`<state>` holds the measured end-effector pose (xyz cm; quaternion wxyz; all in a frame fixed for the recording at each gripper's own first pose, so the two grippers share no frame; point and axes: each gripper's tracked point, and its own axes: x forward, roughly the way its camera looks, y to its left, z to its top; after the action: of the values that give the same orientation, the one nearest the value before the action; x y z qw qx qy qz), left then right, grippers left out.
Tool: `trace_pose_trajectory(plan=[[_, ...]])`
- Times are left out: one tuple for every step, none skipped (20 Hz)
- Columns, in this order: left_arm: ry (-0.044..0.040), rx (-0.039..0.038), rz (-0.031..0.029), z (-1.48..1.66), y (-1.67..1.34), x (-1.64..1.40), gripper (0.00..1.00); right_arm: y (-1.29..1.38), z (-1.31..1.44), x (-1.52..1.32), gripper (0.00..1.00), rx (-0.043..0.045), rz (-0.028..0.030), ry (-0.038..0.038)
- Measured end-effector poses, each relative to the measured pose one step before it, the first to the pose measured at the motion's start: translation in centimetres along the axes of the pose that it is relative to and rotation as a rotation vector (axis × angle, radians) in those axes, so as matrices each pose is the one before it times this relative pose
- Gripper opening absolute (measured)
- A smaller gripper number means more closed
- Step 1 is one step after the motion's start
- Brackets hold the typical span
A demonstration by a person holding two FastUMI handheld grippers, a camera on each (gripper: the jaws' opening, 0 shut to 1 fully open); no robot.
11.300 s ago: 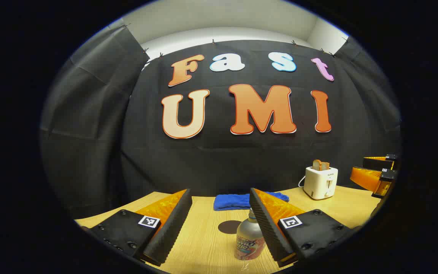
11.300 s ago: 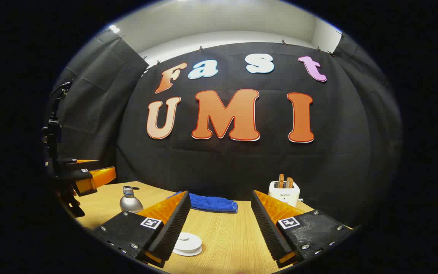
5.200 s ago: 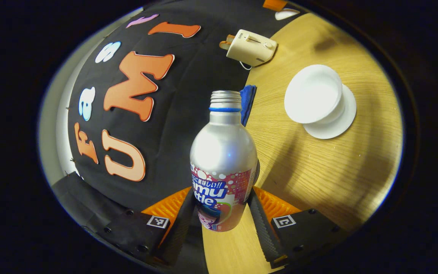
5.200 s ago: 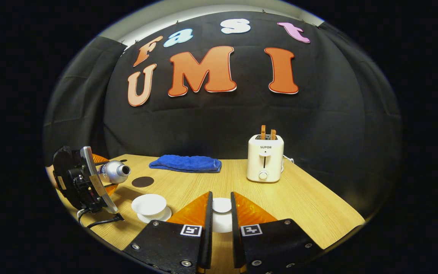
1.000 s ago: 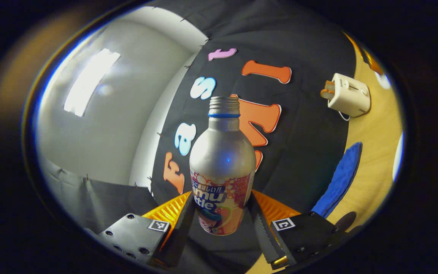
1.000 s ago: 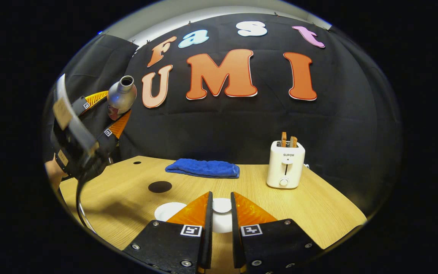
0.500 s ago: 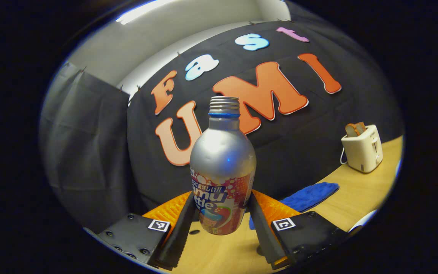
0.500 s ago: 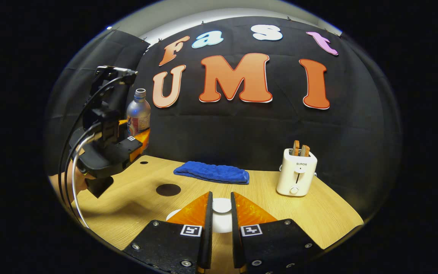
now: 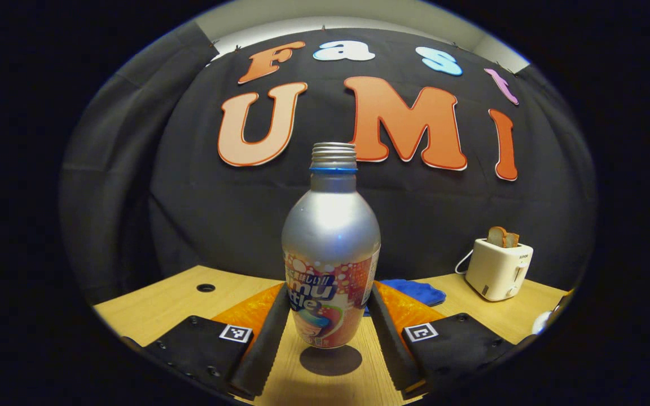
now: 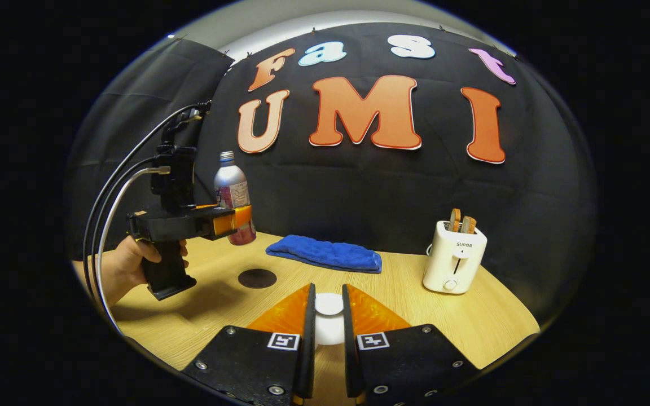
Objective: Open the teacup lid with one hand, grasp the water bottle and pour water into the teacup with the other hand; after pouring, place the water bottle on the coaster and then close the teacup lid.
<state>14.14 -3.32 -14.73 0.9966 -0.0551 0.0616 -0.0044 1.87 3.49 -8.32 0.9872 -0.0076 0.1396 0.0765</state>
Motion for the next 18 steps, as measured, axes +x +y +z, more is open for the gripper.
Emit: trace_pose_trajectory(plan=[[0.02178, -0.00844, -0.01014, -0.879, -0.120, 0.334, 0.79, 0.124, -0.203, 0.200, 0.23, -0.00128, 0.00242, 0.00477], [0.02762, -0.01018, -0.01988, -1.070, -0.355, 0.313, 0.83, 0.127, -0.236, 0.217, 0.23, -0.00283, 0.00343, 0.00600], [0.03085, -0.00216, -0.00501, -1.160, -0.177, 0.305, 0.83, 0.228, -0.166, 0.207, 0.23, -0.00285, 0.00564, 0.00440], [0.02503, -0.00322, -0.00204, -0.836, 0.073, 0.257, 0.83, 0.210, -0.142, 0.171, 0.23, -0.00071, 0.00610, 0.00528], [0.02088, -0.00119, -0.00208, -0.809, 0.102, 0.396, 0.87, 0.332, -0.399, 0.160, 0.23, -0.00161, 0.00926, 0.00620], [0.01630, -0.00378, -0.00506, -0.656, 0.061, 0.274, 0.83, 0.093, -0.122, 0.145, 0.23, 0.00002, 0.00288, 0.00563], [0.01243, -0.00422, -0.00699, -0.445, -0.062, 0.169, 0.83, 0.157, -0.257, 0.208, 0.23, -0.00202, 0.00714, 0.00738], [0.01198, 0.00154, -0.00956, -0.573, -0.189, 0.296, 0.83, 0.120, -0.153, 0.170, 0.23, -0.00181, 0.00276, 0.00487], [0.00849, -0.00070, -0.01890, -0.444, -0.226, 0.235, 0.83, 0.082, -0.234, 0.154, 0.23, -0.00243, 0.00338, 0.00515], [0.01586, 0.00738, -0.00277, -0.413, 0.187, 0.269, 0.83, 0.044, -0.216, 0.146, 0.23, -0.00263, 0.00253, 0.00493], [0.01335, 0.00901, -0.00248, -0.382, 0.058, 0.156, 0.83, -0.008, -0.131, 0.141, 0.23, -0.00115, 0.00132, 0.00482], [0.01046, 0.00228, -0.00102, -0.360, -0.012, 0.449, 0.83, 0.052, -0.088, 0.085, 0.23, 0.00032, 0.00154, 0.00269], [0.01894, 0.01176, 0.00218, -0.413, 0.036, 0.145, 0.83, 0.100, -0.172, 0.067, 0.23, 0.00144, 0.00087, 0.00353], [0.01739, 0.01010, 0.01064, -0.535, 0.205, 0.196, 0.83, 0.087, -0.110, 0.116, 0.23, 0.00111, 0.00465, 0.00326], [0.00651, -0.00378, -0.00244, -0.102, 0.044, 0.108, 0.80, 0.094, -0.133, 0.122, 0.23, -0.00012, 0.00221, 0.00398], [0.01776, 0.00416, 0.00068, -0.489, -0.142, 0.196, 0.80, 0.161, -0.117, 0.042, 0.23, -0.00162, 0.00659, 0.00400], [0.01660, -0.00371, 0.00348, -0.551, 0.076, 0.051, 0.83, 0.163, -0.196, 0.082, 0.23, -0.00139, 0.00465, 0.00497], [-0.00634, -0.00580, 0.00088, 0.141, 0.042, -0.186, 0.81, 0.136, -0.096, 0.018, 0.23, -0.00189, 0.00629, 0.00543]])
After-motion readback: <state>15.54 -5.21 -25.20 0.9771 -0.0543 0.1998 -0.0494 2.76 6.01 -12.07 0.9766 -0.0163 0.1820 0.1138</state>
